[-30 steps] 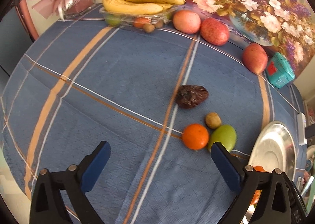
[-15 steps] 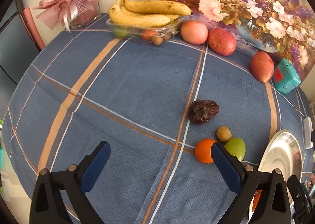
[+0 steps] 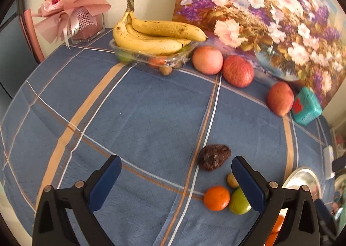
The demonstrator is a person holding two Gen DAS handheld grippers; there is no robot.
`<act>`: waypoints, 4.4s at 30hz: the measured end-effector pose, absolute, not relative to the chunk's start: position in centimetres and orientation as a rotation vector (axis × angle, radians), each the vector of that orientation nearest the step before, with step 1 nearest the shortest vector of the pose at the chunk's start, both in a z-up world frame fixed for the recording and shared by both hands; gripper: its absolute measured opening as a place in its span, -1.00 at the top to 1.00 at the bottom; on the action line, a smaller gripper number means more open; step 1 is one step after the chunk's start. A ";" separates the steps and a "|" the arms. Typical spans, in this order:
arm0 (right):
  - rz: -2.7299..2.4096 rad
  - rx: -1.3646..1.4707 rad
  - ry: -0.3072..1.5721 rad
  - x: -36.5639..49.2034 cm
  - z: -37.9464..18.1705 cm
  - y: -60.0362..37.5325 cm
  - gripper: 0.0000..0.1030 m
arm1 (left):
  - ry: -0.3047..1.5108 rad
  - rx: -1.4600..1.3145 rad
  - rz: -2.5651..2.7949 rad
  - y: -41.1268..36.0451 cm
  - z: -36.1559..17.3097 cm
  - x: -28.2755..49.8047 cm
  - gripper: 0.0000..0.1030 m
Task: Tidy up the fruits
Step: 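Withdraw both tools from the plate toward the remaining fruit, then grasp a tangerine with the left tool while the right tool grasps a green mango, then carry the tangerine and mango over the steel plate and open both tools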
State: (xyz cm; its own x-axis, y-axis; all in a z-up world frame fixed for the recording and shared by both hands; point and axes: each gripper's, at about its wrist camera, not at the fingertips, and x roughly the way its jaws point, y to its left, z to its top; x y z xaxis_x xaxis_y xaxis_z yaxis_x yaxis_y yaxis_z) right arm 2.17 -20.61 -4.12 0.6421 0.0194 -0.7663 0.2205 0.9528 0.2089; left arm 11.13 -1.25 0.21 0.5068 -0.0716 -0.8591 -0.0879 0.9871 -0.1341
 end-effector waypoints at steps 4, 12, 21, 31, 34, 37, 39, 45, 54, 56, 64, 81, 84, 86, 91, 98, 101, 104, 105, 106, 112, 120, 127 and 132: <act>-0.076 0.314 0.870 3.7 -4.4 -19.7 -0.94 | 0.992 -0.222 0.014 -0.8 0.7 11.9 -1.00; -0.019 0.309 0.894 6.1 -5.3 -17.7 -0.87 | 0.992 -0.209 -0.005 -0.7 0.4 13.4 -1.00; 0.011 0.336 0.934 6.4 -6.1 -17.3 -0.24 | 1.045 -0.245 -0.059 -0.7 0.4 13.3 -1.00; 0.031 0.344 1.016 6.6 -8.3 -16.9 -0.23 | 1.245 -0.348 -0.140 -1.9 -3.8 13.3 -0.96; 0.037 0.349 1.038 6.7 -9.0 -16.9 -0.18 | 1.289 -0.376 -0.162 -2.4 -5.0 13.1 -0.90; 0.039 0.357 1.050 6.7 -9.6 -16.9 -0.11 | 1.320 -0.394 -0.181 -2.8 -5.8 12.9 -0.69; 0.039 0.361 1.059 6.7 -9.9 -16.9 -0.06 | 1.332 -0.404 -0.191 -3.0 -6.0 12.8 -0.62; 0.048 0.376 1.072 6.7 -10.8 -16.7 0.01 | 1.345 -0.446 -0.223 -3.4 -6.1 12.6 -0.31; 0.060 0.374 1.075 6.5 -10.8 -16.6 0.14 | 1.370 -0.514 -0.232 -2.9 -6.6 12.1 -0.01; 0.053 0.368 1.079 6.4 -10.7 -16.7 0.14 | 1.377 -0.522 -0.232 -3.0 -6.8 12.1 0.03; 0.044 0.371 1.085 5.8 -10.5 -16.8 0.15 | 1.382 -0.540 -0.244 -3.4 -7.0 11.9 0.27; 0.052 0.379 1.060 5.3 -9.6 -17.0 0.15 | 1.317 -0.592 -0.217 -1.1 -5.6 11.5 0.31; 0.060 0.376 1.035 5.1 -8.6 -16.9 0.15 | 1.285 -0.600 -0.219 -0.6 -4.6 11.4 0.31; 0.062 0.378 1.014 4.9 -7.8 -16.9 0.15 | 1.262 -0.600 -0.224 -0.4 -3.9 11.3 0.31; 0.049 0.367 0.985 4.3 -6.5 -17.2 0.15 | 1.213 -0.590 -0.234 -0.4 -2.2 11.1 0.31; 0.002 0.386 0.951 3.8 -5.4 -18.6 0.15 | 1.180 -0.593 -0.257 -0.8 -1.3 10.8 0.31; -0.027 0.399 0.939 3.2 -5.0 -19.8 0.15 | 1.172 -0.589 -0.270 -1.2 -0.7 10.8 0.31; -0.066 0.415 0.930 2.7 -4.7 -21.3 0.15 | 1.166 -0.576 -0.286 -1.8 -0.3 10.8 0.31; -0.083 0.420 0.928 2.5 -4.7 -21.9 0.15 | 1.165 -0.566 -0.294 -2.1 -0.2 10.8 0.31; -0.095 0.423 0.928 2.4 -4.7 -22.4 0.15 | 1.165 -0.558 -0.301 -2.4 -0.1 10.8 0.31; -0.206 0.468 0.934 0.9 -5.4 -26.5 0.15 | 1.179 -0.509 -0.359 -4.7 0.2 10.5 0.31; -0.325 0.552 0.915 -1.1 -5.7 -31.3 0.15 | 1.182 -0.394 -0.513 -10.0 0.9 9.2 0.31; -0.359 0.622 0.905 -2.3 -6.1 -33.6 0.15 | 1.202 -0.305 -0.624 -14.1 0.1 7.9 0.31; -0.363 0.611 0.932 -2.0 -6.8 -33.5 0.15 | 1.212 -0.249 -0.627 -15.1 -0.3 7.6 0.31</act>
